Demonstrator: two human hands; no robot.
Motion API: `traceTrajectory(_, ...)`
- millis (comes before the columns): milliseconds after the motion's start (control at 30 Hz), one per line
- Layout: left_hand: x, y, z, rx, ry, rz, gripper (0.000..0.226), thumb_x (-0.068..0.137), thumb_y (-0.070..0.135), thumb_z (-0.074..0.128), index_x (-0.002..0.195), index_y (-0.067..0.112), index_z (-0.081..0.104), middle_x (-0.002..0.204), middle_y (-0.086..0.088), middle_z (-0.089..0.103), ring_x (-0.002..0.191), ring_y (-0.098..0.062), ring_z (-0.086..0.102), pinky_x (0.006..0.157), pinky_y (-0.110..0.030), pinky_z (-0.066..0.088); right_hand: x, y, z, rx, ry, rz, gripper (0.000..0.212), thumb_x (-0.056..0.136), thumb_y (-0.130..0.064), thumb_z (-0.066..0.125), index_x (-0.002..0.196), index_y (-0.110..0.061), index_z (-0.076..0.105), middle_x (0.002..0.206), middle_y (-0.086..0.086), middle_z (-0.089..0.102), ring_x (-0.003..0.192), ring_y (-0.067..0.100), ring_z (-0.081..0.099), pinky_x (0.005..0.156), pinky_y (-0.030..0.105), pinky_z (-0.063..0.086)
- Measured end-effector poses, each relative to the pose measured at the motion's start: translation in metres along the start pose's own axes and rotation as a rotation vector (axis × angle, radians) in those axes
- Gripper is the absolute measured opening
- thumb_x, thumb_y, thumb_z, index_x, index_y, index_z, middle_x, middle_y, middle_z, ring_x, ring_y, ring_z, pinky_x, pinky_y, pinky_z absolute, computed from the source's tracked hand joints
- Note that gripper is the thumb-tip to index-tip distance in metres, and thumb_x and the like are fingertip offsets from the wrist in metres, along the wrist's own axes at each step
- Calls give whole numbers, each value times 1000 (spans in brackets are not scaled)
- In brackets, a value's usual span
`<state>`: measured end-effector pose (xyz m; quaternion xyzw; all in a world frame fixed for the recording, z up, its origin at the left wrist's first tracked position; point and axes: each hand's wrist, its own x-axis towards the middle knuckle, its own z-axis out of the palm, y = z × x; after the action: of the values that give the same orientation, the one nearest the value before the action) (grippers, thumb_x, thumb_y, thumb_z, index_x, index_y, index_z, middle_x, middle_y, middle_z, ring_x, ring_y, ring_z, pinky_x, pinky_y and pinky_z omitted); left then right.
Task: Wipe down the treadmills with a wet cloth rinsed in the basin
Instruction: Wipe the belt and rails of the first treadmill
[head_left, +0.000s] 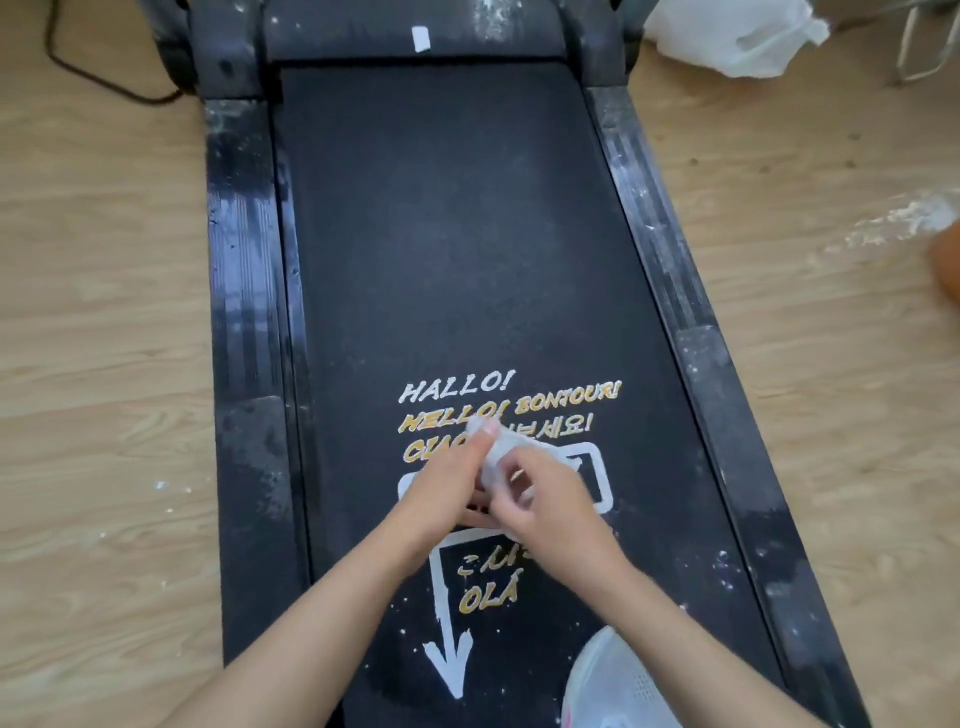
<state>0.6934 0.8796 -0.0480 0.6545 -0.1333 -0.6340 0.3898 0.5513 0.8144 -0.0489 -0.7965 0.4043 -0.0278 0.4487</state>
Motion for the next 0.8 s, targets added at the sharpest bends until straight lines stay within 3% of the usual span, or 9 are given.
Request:
traceTrajectory(100,0,-3,-7,-82,137,49,32,99,41,61,85,14,70,81,-5,73,76,-24,71,90,-53,60,-8,-20,14,-50,-80,-168,6,96,-31,63,101,-31,61,94,-19,56,90,6,55,79,31,51)
traceTrajectory(167,0,-3,-17,-78,192,94,21,98,31,60,95,14,74,94,-8,78,91,-33,75,96,-60,56,-11,-20,2,-1,-45,-185,16,98,-28,68,113,-30,68,104,-19,60,99,6,59,83,21,49)
traceTrajectory(300,-5,17,-28,-171,104,202,22,107,20,55,118,19,73,114,-8,78,109,-31,73,98,-52,57,-6,-10,-33,308,222,205,33,97,-28,72,127,-39,63,122,-15,63,109,5,64,86,19,52)
traceTrajectory(367,-8,27,-31,-241,28,244,25,106,16,53,125,16,69,120,-8,76,110,-27,72,93,-47,58,1,-10,-44,642,51,414,31,102,-40,65,133,-34,66,130,-6,70,110,9,71,97,31,55)
traceTrajectory(433,-9,35,-35,-279,-19,259,27,105,14,52,126,15,69,122,-9,74,109,-24,71,92,-47,56,6,-12,-48,940,-82,476,40,104,-40,62,131,-11,70,123,10,74,106,23,71,98,42,54)
traceTrajectory(500,-10,41,-39,-286,-27,263,27,105,13,52,124,16,71,121,-9,75,106,-24,71,87,-47,58,10,-21,-49,972,-53,395,46,102,-38,67,124,2,68,107,20,66,97,30,62,90,46,54)
traceTrajectory(600,-11,44,-43,-185,21,337,26,104,11,56,124,17,71,119,-9,76,106,-27,72,81,-41,58,15,-38,-52,885,129,229,24,101,-31,68,109,-9,76,89,8,74,79,22,68,75,38,56)
traceTrajectory(700,-9,44,-48,-198,60,396,27,104,8,58,127,15,68,122,-9,75,116,-30,71,96,-47,55,15,-50,-61,799,217,103,19,101,-26,67,115,-14,74,94,8,81,82,22,77,70,32,62)
traceTrajectory(800,-8,47,-48,-176,177,406,24,100,13,66,123,17,64,112,-7,78,105,-27,73,97,-49,56,16,-55,-63,738,245,46,17,105,-19,63,118,-14,72,91,7,81,75,15,75,64,26,59)
